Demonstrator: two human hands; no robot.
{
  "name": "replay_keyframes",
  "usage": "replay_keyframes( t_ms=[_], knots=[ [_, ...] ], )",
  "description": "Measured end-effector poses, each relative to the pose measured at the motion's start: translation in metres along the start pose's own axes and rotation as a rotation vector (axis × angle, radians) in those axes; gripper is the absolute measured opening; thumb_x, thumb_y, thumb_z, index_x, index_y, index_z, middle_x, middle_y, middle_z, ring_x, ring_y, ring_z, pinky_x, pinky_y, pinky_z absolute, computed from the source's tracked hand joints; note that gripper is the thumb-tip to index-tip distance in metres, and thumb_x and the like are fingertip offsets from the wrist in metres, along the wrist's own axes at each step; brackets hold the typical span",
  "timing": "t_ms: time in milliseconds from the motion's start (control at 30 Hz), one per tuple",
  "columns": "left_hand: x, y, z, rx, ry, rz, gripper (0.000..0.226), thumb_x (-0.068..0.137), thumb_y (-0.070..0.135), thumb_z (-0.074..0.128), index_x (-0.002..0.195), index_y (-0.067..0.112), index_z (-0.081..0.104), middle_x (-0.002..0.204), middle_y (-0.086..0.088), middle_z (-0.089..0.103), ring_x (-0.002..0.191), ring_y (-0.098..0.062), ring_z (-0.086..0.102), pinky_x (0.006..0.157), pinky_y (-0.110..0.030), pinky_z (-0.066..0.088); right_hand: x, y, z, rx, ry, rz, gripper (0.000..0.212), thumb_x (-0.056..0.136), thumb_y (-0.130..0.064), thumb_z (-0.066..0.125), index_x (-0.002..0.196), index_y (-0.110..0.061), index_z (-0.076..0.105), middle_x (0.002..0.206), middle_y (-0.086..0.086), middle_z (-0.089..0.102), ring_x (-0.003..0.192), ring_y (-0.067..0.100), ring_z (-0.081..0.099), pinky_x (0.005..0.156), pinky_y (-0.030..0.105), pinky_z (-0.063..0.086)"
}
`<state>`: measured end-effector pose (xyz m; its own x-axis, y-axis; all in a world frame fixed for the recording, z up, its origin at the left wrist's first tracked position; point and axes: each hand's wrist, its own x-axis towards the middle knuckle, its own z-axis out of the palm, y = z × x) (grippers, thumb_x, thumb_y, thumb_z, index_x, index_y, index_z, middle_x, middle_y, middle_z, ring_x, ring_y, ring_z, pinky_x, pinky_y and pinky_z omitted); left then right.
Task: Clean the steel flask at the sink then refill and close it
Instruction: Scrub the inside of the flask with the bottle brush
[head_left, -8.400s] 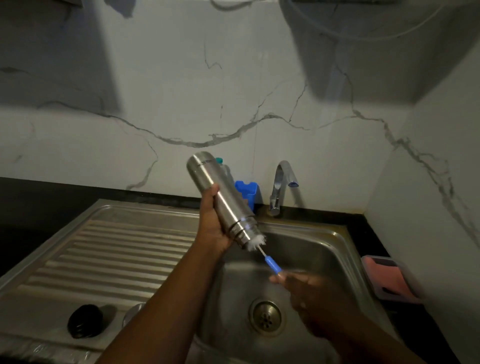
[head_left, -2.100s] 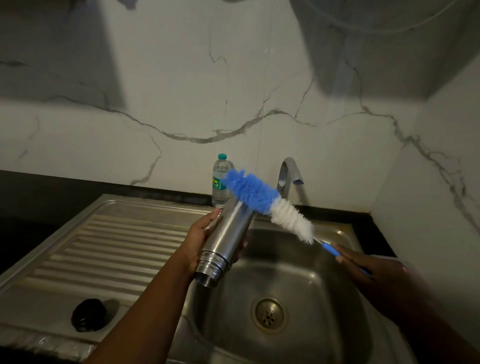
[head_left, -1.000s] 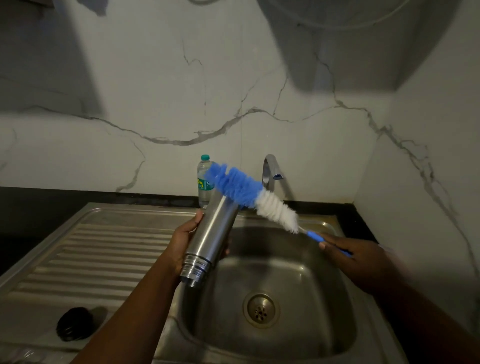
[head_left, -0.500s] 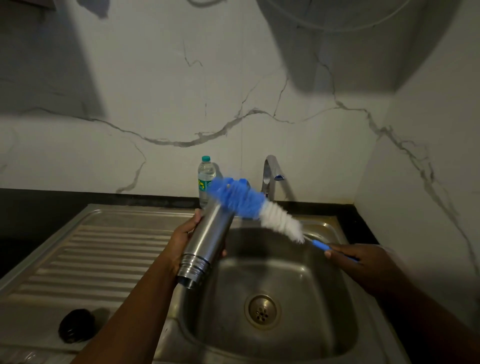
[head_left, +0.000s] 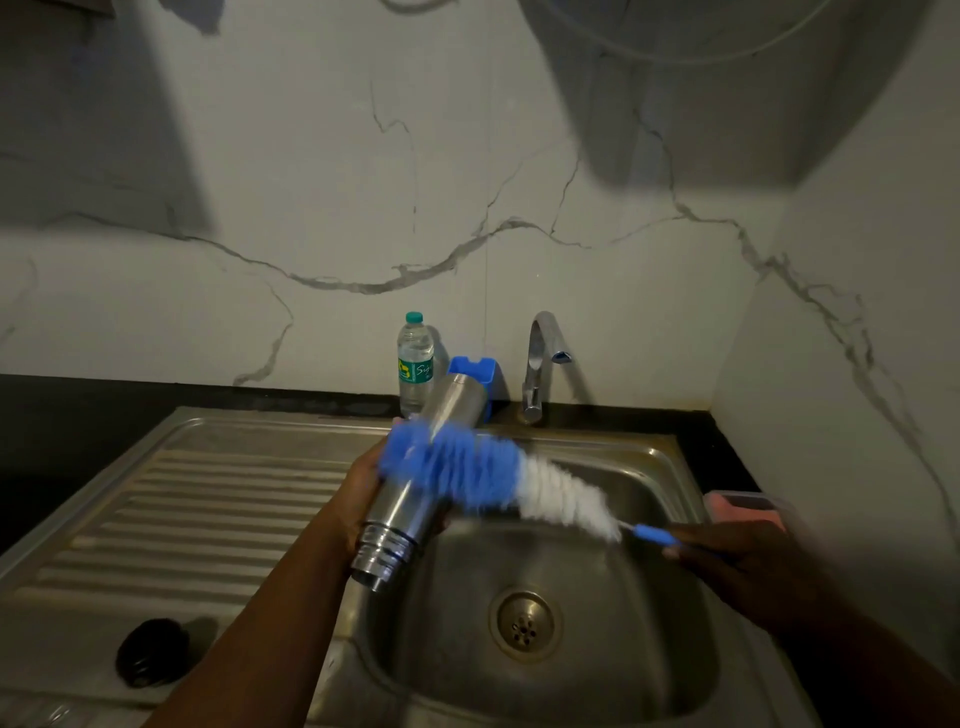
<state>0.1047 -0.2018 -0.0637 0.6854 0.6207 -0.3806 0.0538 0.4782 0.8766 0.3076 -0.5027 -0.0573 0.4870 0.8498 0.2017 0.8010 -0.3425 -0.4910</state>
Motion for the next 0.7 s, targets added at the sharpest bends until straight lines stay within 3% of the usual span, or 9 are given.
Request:
replay_keyframes(
  t_ms=[67, 133, 233, 300, 400, 500, 567, 633, 700],
  knots=[
    [-0.008, -0.001, 0.004, -0.131, -0.143, -0.057, 0.050, 0.092, 0.043, 0.051, 0.093, -0.004, 0.068, 0.070, -0.019, 0.067, 0.055, -0.026, 0.067, 0.050, -0.033, 0.058, 0.008, -0.002, 0.002, 0.055, 0.067, 0.037, 0.010, 0.084, -0.026, 0.067, 0.092, -0.030, 0.072, 0.065, -0.041, 0.056, 0.068, -0.013, 0.057, 0.057, 0.002, 0.040],
    [0.003, -0.004, 0.000, -0.147, -0.128, -0.056, 0.059, 0.082, 0.046, 0.057, 0.113, -0.005, 0.060, 0.082, -0.024, 0.067, 0.064, -0.033, 0.067, 0.057, -0.044, 0.059, 0.016, 0.002, 0.007, 0.074, 0.128, 0.076, 0.010, 0.088, -0.021, 0.063, 0.089, -0.022, 0.073, 0.062, -0.020, 0.062, 0.066, -0.003, 0.059, 0.056, 0.007, 0.042],
    [-0.004, -0.010, 0.007, -0.053, -0.065, -0.093, 0.060, 0.080, 0.042, 0.059, 0.120, -0.003, 0.057, 0.085, -0.024, 0.068, 0.068, -0.034, 0.069, 0.059, -0.043, 0.059, 0.014, 0.002, 0.005, 0.077, 0.114, 0.023, 0.011, 0.087, -0.025, 0.065, 0.081, -0.031, 0.071, 0.059, -0.021, 0.062, 0.058, -0.005, 0.058, 0.052, 0.007, 0.042],
    [-0.023, -0.020, -0.003, 0.000, -0.240, -0.065, 0.045, 0.089, 0.044, 0.049, 0.116, 0.012, 0.064, 0.081, -0.009, 0.073, 0.069, -0.022, 0.070, 0.060, -0.032, 0.059, 0.008, -0.004, -0.002, 0.042, 0.035, -0.048, 0.009, 0.083, -0.040, 0.068, 0.081, -0.049, 0.069, 0.068, -0.043, 0.057, 0.060, -0.017, 0.057, 0.056, -0.002, 0.040],
    [-0.009, -0.006, -0.002, 0.066, -0.056, -0.101, 0.051, 0.094, 0.052, 0.043, 0.113, 0.008, 0.061, 0.091, -0.014, 0.064, 0.080, -0.027, 0.063, 0.061, -0.035, 0.056, -0.002, -0.003, -0.001, 0.120, -0.113, -0.081, 0.016, 0.071, -0.079, 0.051, 0.086, -0.075, 0.054, 0.084, -0.042, 0.063, 0.073, -0.011, 0.065, 0.067, 0.009, 0.051],
    [-0.001, 0.001, -0.009, -0.053, 0.008, -0.079, 0.045, 0.098, 0.047, 0.044, 0.103, 0.005, 0.059, 0.087, -0.016, 0.061, 0.071, -0.024, 0.065, 0.048, -0.026, 0.056, 0.003, 0.002, 0.010, 0.098, -0.069, -0.045, 0.027, 0.064, -0.090, 0.041, 0.083, -0.076, 0.053, 0.078, -0.050, 0.056, 0.079, -0.014, 0.063, 0.071, 0.005, 0.048],
    [-0.001, -0.007, -0.008, -0.163, -0.108, -0.080, 0.063, 0.096, 0.058, 0.041, 0.109, 0.000, 0.061, 0.099, -0.023, 0.062, 0.072, -0.028, 0.069, 0.057, -0.031, 0.059, 0.011, 0.000, 0.014, 0.131, 0.077, 0.003, 0.029, 0.077, -0.070, 0.055, 0.092, -0.051, 0.070, 0.068, -0.047, 0.056, 0.073, -0.017, 0.060, 0.064, 0.002, 0.043],
    [-0.002, -0.010, -0.002, -0.194, -0.175, -0.151, 0.093, 0.081, 0.078, 0.042, 0.127, -0.002, 0.055, 0.109, -0.028, 0.063, 0.081, -0.038, 0.069, 0.069, -0.043, 0.058, 0.017, 0.000, 0.014, 0.091, 0.187, 0.047, 0.014, 0.087, -0.031, 0.065, 0.096, -0.026, 0.075, 0.056, -0.024, 0.061, 0.066, -0.014, 0.057, 0.059, 0.003, 0.040],
    [0.000, -0.009, -0.006, -0.165, -0.184, -0.153, 0.093, 0.078, 0.078, 0.042, 0.120, -0.004, 0.057, 0.093, -0.027, 0.068, 0.070, -0.036, 0.070, 0.062, -0.042, 0.060, 0.019, -0.005, 0.010, 0.043, 0.183, 0.045, 0.011, 0.088, -0.017, 0.065, 0.092, -0.019, 0.075, 0.051, -0.014, 0.058, 0.063, -0.012, 0.056, 0.055, 0.003, 0.038]
  ],
)
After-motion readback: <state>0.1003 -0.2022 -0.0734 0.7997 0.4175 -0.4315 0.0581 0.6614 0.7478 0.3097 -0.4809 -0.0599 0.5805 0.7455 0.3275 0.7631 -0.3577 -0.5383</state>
